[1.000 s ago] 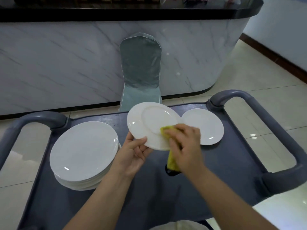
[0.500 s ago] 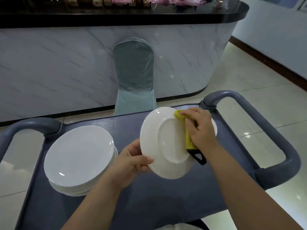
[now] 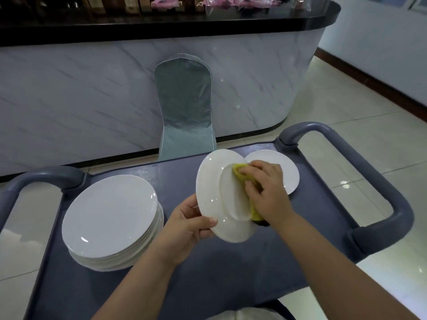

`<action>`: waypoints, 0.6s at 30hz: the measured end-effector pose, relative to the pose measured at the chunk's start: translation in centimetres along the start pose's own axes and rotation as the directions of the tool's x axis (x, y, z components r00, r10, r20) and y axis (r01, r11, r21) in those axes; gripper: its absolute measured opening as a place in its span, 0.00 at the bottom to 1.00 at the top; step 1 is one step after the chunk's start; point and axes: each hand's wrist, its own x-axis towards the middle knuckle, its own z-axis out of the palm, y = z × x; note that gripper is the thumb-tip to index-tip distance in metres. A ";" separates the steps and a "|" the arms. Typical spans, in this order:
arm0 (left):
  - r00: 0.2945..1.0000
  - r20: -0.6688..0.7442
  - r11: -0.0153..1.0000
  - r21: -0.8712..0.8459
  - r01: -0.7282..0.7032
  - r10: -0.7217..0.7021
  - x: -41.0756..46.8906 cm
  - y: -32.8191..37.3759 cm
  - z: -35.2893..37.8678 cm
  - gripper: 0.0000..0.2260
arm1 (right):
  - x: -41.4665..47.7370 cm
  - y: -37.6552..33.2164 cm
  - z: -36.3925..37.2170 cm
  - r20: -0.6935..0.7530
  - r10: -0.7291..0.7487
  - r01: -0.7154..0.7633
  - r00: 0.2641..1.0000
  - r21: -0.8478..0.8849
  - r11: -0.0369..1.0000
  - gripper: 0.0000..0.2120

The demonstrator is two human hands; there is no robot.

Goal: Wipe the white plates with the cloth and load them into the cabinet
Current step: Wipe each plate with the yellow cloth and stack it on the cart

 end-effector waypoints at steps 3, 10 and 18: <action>0.997 -0.066 0.999 -0.028 -0.044 0.042 0.6 0.4 -0.3 0.22 | -1.7 -2.1 1.4 0.052 -0.114 0.110 0.992 0.082 0.991 0.15; 0.981 -0.179 0.996 0.063 -0.069 0.080 4.0 1.4 0.5 0.18 | -5.5 3.2 -0.5 0.039 0.017 -0.019 0.999 0.042 0.999 0.20; 0.914 -0.073 0.544 0.821 -0.173 0.400 15.7 -0.3 6.1 0.18 | -4.8 8.8 -5.2 -0.066 0.308 -0.314 0.949 -0.111 0.943 0.18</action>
